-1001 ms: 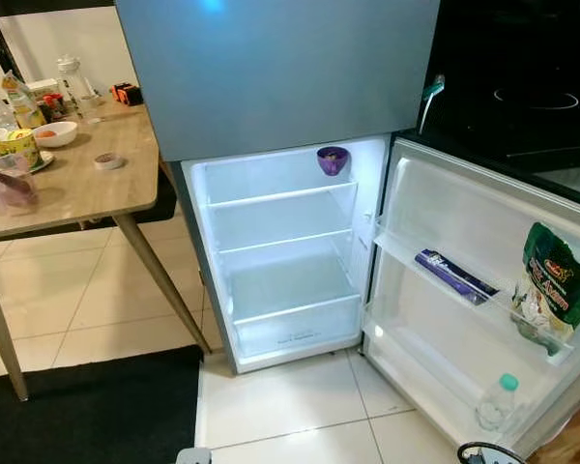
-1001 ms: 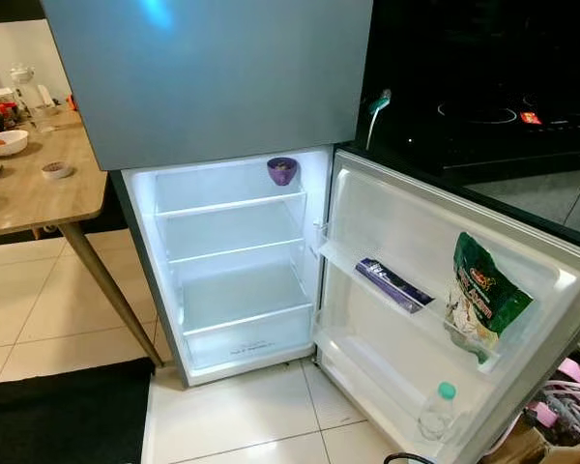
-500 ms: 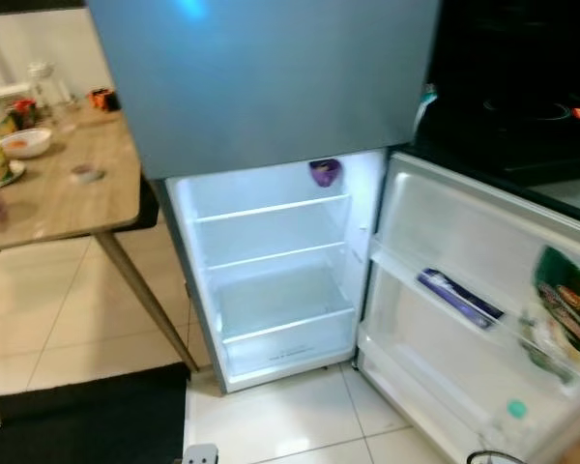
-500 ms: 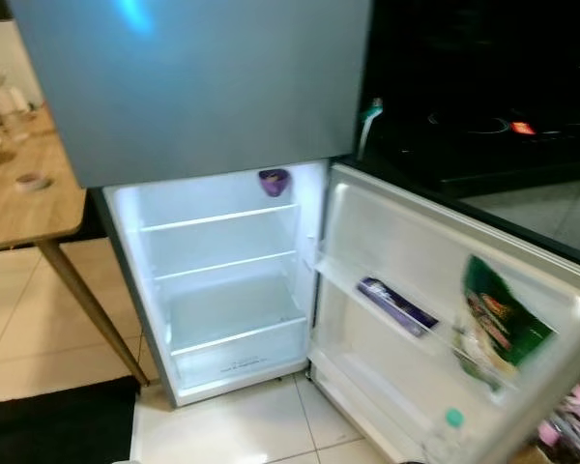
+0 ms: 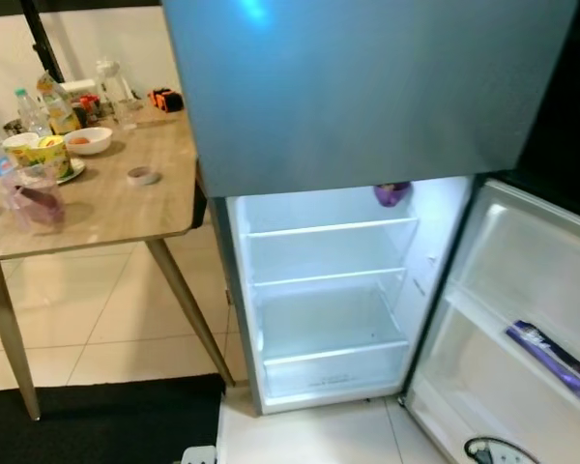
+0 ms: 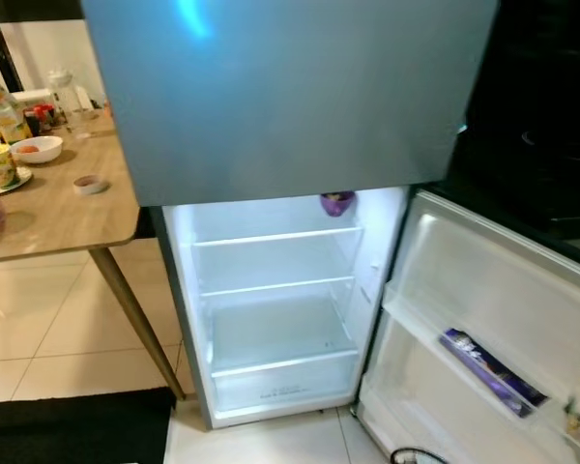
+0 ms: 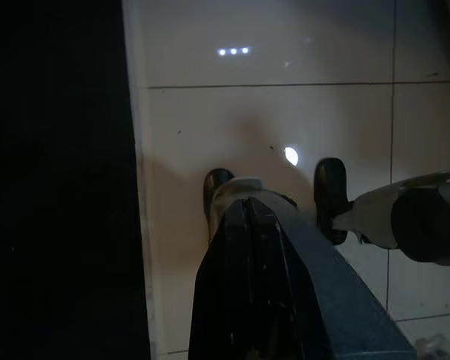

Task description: Restocking fridge

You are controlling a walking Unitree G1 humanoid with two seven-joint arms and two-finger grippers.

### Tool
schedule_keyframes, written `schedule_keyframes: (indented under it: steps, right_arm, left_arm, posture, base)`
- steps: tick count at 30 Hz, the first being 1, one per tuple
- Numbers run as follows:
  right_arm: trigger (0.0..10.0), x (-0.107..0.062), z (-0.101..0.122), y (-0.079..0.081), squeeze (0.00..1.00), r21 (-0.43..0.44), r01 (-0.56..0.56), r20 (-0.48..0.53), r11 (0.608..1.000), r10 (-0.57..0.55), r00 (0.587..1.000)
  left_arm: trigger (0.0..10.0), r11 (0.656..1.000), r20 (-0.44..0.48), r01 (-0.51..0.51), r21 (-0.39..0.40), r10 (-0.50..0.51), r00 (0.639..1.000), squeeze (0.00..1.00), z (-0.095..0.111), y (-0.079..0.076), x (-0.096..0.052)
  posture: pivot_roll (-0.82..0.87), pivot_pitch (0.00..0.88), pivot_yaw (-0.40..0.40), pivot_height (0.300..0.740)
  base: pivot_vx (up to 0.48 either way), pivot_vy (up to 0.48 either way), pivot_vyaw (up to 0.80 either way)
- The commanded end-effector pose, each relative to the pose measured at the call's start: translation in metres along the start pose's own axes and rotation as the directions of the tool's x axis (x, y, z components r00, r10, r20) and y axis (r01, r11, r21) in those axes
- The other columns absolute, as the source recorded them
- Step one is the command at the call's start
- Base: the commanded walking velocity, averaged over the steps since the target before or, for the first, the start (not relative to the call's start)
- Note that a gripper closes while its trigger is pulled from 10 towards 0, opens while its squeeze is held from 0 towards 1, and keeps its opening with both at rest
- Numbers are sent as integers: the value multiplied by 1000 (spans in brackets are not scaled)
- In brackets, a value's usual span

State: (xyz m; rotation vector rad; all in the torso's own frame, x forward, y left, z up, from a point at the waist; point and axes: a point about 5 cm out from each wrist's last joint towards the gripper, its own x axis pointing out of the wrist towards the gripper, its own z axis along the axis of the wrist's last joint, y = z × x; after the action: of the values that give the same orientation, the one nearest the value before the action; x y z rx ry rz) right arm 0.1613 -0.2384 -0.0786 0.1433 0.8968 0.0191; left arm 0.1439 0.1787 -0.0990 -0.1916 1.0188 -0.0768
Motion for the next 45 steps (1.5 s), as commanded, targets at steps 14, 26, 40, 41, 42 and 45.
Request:
schedule_keyframes:
  steps: [14, 26, 40, 41, 42, 45]
  right_arm:
    - [10000, 2, 6, 0, 0, -1, -16, 9, 1000, 16, 1000]
    - [10000, 0, 0, 1, 0, 22, -36, -26, 999, 36, 999]
    - [10000, -2, -8, 1, 0, 43, -62, -52, 997, 64, 997]
    - [10000, -2, -9, 1, 0, 44, -67, -54, 997, 69, 996]
    - [10000, -2, -9, 1, 0, 44, -67, -54, 997, 69, 996]
    - [10000, -2, -9, 2, 0, 47, -79, -54, 996, 82, 995]
  left_arm:
    - [10000, 1000, -20, 18, 7, -18, 1000, 0, -5, -3, 0]
    - [10000, 1000, -30, 2, 16, -2, 1000, 0, -7, -3, 0]
    - [10000, 1000, -34, 8, 12, -7, 999, 0, -8, -4, 0]
    - [10000, 1000, -34, 8, 12, -8, 999, 0, -8, -4, 0]
    - [10000, 1000, -34, 8, 12, -8, 999, 0, -8, -4, 0]
    - [10000, 1000, -33, 11, 11, -11, 999, 0, -8, -5, 0]
  posture:
    - [-120, 4, 9, 740]
    - [-121, 8, 11, 740]
    - [-123, 10, 9, 740]
    - [-123, 10, 9, 740]
    - [-123, 10, 9, 740]
    - [-123, 10, 9, 740]
  base:
    - [211, -396, 0]
    - [21, -34, -733]
    - [0, 0, -800]
    - [0, 0, -800]
    - [0, 0, -800]
    - [0, 0, -800]
